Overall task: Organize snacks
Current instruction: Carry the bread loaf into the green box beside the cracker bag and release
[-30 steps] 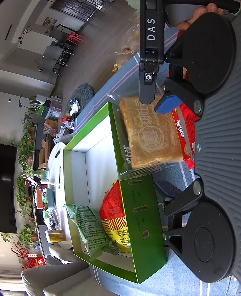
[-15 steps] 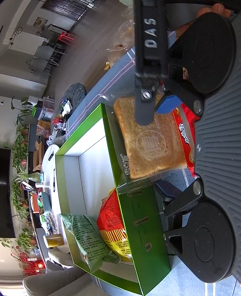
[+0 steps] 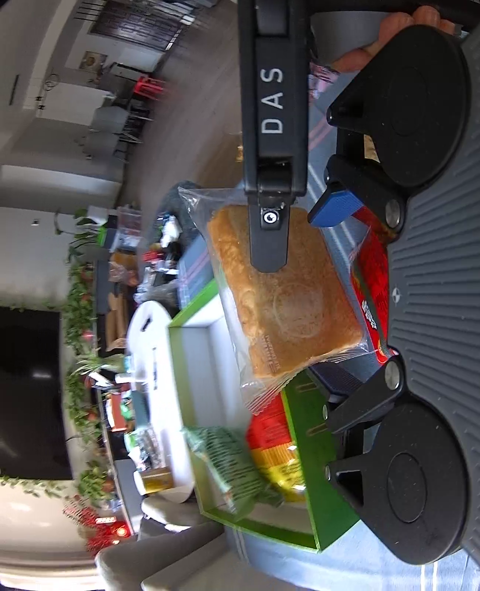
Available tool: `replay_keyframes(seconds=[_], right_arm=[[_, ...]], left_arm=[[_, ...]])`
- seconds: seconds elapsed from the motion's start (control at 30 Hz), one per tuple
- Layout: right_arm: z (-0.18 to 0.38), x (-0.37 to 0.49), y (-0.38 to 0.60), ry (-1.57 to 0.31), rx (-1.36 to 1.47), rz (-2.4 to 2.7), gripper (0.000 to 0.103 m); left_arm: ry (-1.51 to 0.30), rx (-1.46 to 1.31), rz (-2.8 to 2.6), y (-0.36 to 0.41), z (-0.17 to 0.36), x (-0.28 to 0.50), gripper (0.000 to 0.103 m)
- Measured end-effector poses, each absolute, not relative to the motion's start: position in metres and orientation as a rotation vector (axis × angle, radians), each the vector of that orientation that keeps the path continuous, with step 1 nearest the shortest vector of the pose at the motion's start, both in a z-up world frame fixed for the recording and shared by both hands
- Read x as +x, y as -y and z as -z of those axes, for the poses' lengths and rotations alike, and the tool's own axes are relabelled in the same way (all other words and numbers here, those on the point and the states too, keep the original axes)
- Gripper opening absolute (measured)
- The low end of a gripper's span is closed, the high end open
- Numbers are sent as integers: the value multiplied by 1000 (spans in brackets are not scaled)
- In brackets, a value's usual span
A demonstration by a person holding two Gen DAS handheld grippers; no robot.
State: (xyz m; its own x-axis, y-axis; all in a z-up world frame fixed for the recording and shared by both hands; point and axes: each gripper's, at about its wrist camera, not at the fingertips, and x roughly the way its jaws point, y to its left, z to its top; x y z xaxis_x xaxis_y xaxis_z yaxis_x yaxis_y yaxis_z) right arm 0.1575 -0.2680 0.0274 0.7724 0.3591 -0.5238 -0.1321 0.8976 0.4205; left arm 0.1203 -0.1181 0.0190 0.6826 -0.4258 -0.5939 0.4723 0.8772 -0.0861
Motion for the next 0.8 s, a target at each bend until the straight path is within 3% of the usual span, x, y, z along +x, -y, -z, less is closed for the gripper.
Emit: replay_keyframes(seconds=[0.37, 0.8], right_arm=[[-49, 165, 259, -571, 373, -301, 66], [-53, 207, 257, -570, 392, -316, 66]], left_arm=[[-559, 71, 472, 105, -48, 124, 77], [-550, 94, 443, 112, -53, 184, 78]])
